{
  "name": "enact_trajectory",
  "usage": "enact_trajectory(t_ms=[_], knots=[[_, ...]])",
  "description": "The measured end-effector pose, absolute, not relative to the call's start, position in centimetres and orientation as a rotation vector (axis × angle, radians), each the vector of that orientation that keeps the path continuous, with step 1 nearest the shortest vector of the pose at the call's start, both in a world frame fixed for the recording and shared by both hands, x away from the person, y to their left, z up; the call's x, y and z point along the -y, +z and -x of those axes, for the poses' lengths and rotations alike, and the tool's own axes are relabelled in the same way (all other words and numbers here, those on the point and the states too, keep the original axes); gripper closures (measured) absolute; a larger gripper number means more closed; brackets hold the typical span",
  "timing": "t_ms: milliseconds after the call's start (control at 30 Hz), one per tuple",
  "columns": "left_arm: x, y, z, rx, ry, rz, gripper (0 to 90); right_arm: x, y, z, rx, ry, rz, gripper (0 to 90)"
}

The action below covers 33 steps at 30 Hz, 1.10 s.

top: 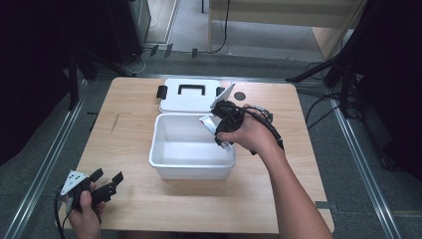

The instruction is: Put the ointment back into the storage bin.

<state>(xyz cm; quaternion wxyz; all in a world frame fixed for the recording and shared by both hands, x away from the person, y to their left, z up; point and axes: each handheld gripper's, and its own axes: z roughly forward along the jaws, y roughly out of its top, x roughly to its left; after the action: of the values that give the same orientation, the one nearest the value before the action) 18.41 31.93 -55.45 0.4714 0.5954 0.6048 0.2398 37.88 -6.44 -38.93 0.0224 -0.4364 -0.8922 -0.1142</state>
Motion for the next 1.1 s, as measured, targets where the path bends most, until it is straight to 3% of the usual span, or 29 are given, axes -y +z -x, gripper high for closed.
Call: enact_trajectory(t_ms=[433,1100], knots=[[-31.9,-55.4,-18.4,-1.482,0.585,-1.463,17.0,5.8,-42.2,-38.4,2.794,-0.28,1.298,72.6],[-32.0,-55.5,-18.4,-1.482,0.575,-1.461,16.9,5.1,-42.7,-38.0,2.882,-0.212,1.274,71.3]])
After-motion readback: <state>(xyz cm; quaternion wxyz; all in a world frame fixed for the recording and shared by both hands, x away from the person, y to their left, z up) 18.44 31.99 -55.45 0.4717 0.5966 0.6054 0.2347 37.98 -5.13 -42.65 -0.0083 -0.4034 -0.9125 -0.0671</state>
